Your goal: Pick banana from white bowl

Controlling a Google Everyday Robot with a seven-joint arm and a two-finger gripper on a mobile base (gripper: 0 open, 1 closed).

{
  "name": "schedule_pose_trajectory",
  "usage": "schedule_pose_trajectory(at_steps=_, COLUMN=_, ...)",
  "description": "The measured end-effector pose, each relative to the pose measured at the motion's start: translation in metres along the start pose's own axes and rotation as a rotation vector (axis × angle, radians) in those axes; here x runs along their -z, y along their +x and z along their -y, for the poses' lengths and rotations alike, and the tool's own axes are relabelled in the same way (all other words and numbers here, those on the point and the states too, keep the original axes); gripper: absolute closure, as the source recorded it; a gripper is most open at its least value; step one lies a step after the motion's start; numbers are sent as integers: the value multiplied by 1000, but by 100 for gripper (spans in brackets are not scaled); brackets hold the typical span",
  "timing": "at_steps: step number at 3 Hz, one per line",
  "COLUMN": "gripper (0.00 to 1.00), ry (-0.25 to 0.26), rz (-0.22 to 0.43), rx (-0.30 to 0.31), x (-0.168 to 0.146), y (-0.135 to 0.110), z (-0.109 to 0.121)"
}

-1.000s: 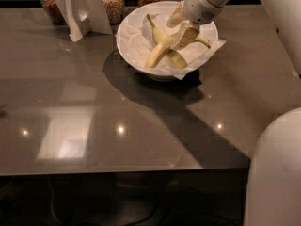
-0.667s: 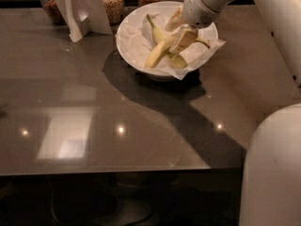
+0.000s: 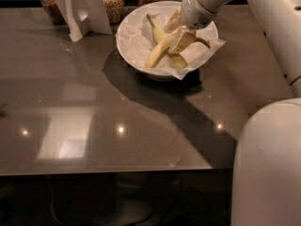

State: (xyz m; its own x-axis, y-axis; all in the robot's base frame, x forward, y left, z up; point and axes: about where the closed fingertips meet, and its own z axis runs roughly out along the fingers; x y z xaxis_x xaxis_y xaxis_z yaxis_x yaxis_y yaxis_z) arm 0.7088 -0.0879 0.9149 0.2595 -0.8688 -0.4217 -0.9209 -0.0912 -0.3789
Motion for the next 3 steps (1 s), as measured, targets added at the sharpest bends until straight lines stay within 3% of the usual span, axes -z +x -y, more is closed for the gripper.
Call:
schedule_pose_trajectory(at_steps=1, gripper=49, ry=-20, rz=-13, rx=8, x=-5, y=1, z=0)
schedule_pose_trajectory(at_steps=3, gripper=91, ry=-56, rz=-30, rx=32, x=-8, y=-2, z=-3)
